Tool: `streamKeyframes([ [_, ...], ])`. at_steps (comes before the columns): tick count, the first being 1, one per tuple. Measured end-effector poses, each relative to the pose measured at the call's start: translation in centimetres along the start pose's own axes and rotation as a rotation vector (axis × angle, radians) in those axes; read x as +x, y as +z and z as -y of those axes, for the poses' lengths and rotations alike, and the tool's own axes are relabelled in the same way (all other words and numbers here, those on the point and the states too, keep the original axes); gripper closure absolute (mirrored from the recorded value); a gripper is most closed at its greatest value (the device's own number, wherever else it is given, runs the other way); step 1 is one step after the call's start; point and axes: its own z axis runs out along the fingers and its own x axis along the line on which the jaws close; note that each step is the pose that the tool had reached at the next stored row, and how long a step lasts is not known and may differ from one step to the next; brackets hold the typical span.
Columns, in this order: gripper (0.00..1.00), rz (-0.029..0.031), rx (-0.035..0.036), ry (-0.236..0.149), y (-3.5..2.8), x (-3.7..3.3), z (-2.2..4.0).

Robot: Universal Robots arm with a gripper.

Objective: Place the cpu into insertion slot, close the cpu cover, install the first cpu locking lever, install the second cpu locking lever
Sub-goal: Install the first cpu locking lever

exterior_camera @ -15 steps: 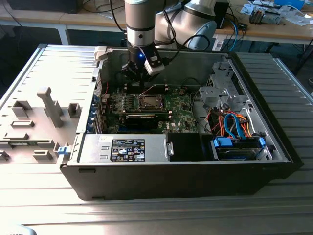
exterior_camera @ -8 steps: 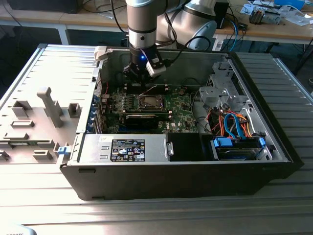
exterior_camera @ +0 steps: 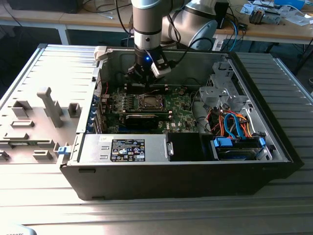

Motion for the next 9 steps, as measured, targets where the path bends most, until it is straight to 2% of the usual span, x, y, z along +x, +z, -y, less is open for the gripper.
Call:
streamKeyframes([
  [9,0.89,-0.0005,0.0001,0.0,0.48,-1.72,-0.01],
])
